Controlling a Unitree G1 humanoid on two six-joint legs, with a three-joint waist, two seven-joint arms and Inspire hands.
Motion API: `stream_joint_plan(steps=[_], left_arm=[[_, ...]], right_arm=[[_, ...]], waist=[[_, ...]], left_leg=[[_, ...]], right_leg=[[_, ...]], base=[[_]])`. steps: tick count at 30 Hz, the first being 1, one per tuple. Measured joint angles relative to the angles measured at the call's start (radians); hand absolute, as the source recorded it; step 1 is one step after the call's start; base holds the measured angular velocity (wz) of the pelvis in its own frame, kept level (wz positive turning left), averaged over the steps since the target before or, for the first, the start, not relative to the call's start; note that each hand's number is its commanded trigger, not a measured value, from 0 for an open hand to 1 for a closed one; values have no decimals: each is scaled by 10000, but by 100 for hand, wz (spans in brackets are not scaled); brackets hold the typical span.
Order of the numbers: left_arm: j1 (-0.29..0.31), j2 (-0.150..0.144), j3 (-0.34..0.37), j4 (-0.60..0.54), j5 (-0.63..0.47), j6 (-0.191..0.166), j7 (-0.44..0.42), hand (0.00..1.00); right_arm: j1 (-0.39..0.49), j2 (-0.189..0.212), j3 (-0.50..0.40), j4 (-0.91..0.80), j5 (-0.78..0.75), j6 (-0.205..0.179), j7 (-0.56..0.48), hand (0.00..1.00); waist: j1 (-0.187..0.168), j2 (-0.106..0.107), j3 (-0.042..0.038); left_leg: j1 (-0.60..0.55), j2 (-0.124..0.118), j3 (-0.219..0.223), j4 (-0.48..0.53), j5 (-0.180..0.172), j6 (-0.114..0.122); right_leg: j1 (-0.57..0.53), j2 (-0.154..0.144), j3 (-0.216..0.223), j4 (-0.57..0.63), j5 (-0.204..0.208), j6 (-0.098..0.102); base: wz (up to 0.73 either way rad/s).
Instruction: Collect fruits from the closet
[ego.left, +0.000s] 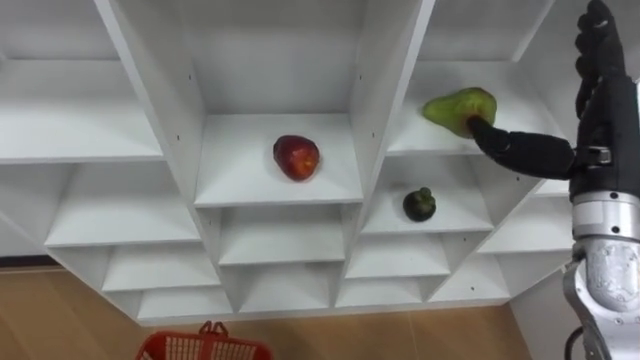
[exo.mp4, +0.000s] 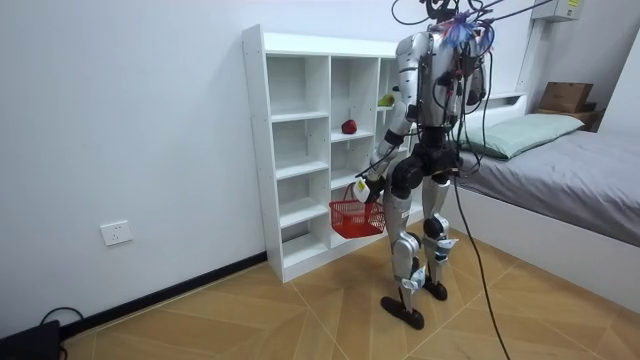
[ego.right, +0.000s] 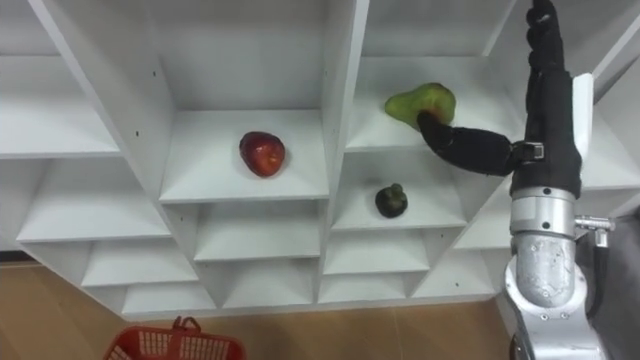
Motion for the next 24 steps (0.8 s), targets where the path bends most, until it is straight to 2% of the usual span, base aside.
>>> stream_joint_plan(steps=[7,17,24], left_arm=[[-20,36,-2,0,-6,1,12,100],[0,34,-14,1,-5,2,67,100],[24,28,-7,1,3,7,80,100]], right_arm=[[-228,-1,-2,70,5,0,0,0],[-263,-2,-3,380,16,7,170,0],[-637,-102,-3,514,262,8,358,0]], waist=[[-51,-51,-2],[-61,65,-22],[-59,101,-31]], left_leg=[[-86,-10,-142,12,0,0],[-59,-6,-175,14,0,0],[-64,0,-177,38,1,0]], right_leg=[[3,-36,-209,-56,0,1],[118,-76,-550,-117,3,-1],[140,-112,-769,-109,11,-9]], base=[[6],[3],[0]])
